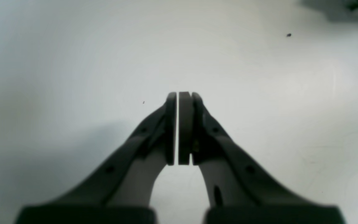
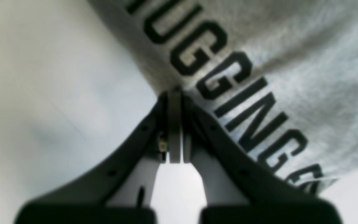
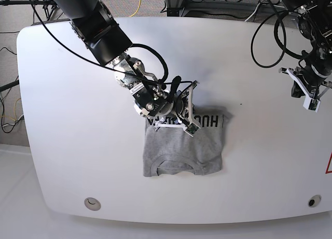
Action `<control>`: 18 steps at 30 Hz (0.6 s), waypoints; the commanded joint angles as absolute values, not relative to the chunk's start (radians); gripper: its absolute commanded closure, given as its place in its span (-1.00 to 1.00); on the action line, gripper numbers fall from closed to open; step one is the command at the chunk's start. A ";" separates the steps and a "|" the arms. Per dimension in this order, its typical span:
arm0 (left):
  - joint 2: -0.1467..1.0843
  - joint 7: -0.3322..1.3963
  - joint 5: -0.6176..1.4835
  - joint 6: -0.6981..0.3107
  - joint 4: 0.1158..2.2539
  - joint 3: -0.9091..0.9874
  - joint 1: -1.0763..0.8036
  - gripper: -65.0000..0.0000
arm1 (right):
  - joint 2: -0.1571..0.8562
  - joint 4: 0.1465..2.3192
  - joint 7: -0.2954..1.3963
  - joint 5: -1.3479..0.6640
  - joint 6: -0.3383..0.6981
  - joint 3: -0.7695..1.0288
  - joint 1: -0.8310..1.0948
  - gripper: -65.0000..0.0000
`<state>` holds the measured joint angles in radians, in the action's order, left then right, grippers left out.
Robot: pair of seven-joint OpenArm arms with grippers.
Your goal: Fold the T-shirt properly
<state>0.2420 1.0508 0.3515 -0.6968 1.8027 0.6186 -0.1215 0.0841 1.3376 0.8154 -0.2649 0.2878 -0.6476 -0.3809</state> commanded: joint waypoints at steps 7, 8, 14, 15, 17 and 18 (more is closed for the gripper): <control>0.291 1.035 0.364 -0.698 1.824 0.651 -0.140 1.00 | 0.197 1.613 0.908 -0.329 0.283 -0.536 -0.308 1.00; 0.300 1.035 0.364 -0.698 1.824 0.656 -0.145 1.00 | 0.205 1.635 0.921 -0.326 0.282 -0.521 -0.295 1.00; 0.346 1.036 0.364 -0.698 1.824 0.674 -0.189 1.00 | 0.282 1.765 1.015 -0.254 0.282 -0.387 -0.206 1.00; 0.351 1.036 0.364 -0.698 1.824 0.684 -0.199 1.00 | 0.292 1.778 1.020 -0.240 0.282 -0.372 -0.193 1.00; 0.360 1.036 0.364 -0.698 1.824 0.719 -0.225 1.00 | 0.328 1.808 1.023 -0.202 0.282 -0.321 -0.153 1.00; 0.360 1.036 0.364 -0.698 1.824 0.740 -0.239 1.00 | 0.346 1.827 1.024 -0.183 0.283 -0.291 -0.124 1.00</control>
